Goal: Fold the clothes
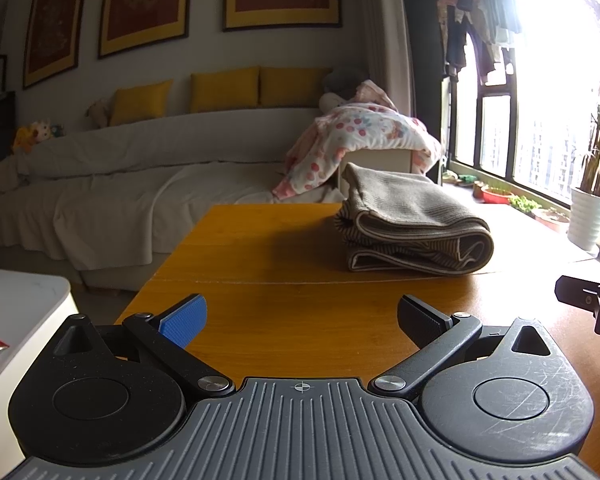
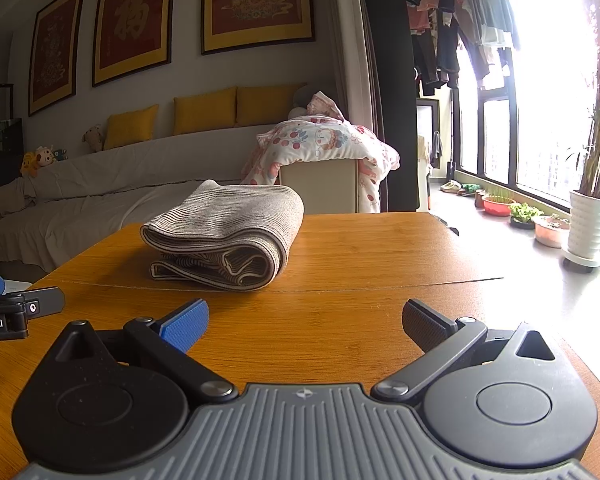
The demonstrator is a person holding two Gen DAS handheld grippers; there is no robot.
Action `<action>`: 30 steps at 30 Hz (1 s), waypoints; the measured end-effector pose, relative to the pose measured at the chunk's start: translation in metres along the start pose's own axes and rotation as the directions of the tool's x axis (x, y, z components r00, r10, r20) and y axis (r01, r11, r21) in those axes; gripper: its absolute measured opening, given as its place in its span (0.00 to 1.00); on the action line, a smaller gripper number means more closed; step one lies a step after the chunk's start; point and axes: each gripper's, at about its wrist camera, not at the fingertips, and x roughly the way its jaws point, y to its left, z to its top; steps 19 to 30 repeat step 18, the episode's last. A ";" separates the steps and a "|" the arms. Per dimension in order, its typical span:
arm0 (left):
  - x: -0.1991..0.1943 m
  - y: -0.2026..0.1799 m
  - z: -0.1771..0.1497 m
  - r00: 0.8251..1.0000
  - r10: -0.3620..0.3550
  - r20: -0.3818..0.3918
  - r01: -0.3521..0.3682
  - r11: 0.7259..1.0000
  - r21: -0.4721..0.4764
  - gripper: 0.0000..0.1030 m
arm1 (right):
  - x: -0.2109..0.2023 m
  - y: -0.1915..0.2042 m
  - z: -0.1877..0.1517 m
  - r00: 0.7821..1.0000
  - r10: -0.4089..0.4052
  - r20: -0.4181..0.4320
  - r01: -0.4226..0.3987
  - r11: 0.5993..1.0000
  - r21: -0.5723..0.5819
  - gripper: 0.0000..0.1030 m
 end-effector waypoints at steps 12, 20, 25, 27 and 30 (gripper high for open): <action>0.003 0.008 0.002 0.999 -0.016 -0.036 0.014 0.999 -0.050 1.00 | 0.001 0.004 0.000 1.000 -0.019 -0.011 0.018 1.000 -0.022 1.00; 0.002 0.007 0.003 0.999 -0.008 -0.039 0.007 0.999 -0.041 1.00 | 0.004 0.002 0.003 1.000 -0.007 -0.028 0.006 1.000 -0.021 1.00; 0.002 0.007 0.003 0.999 -0.008 -0.039 0.007 0.999 -0.041 1.00 | 0.004 0.002 0.003 1.000 -0.007 -0.028 0.006 1.000 -0.021 1.00; 0.002 0.007 0.003 0.999 -0.008 -0.039 0.007 0.999 -0.041 1.00 | 0.004 0.002 0.003 1.000 -0.007 -0.028 0.006 1.000 -0.021 1.00; 0.002 0.007 0.003 0.999 -0.008 -0.039 0.007 0.999 -0.041 1.00 | 0.004 0.002 0.003 1.000 -0.007 -0.028 0.006 1.000 -0.021 1.00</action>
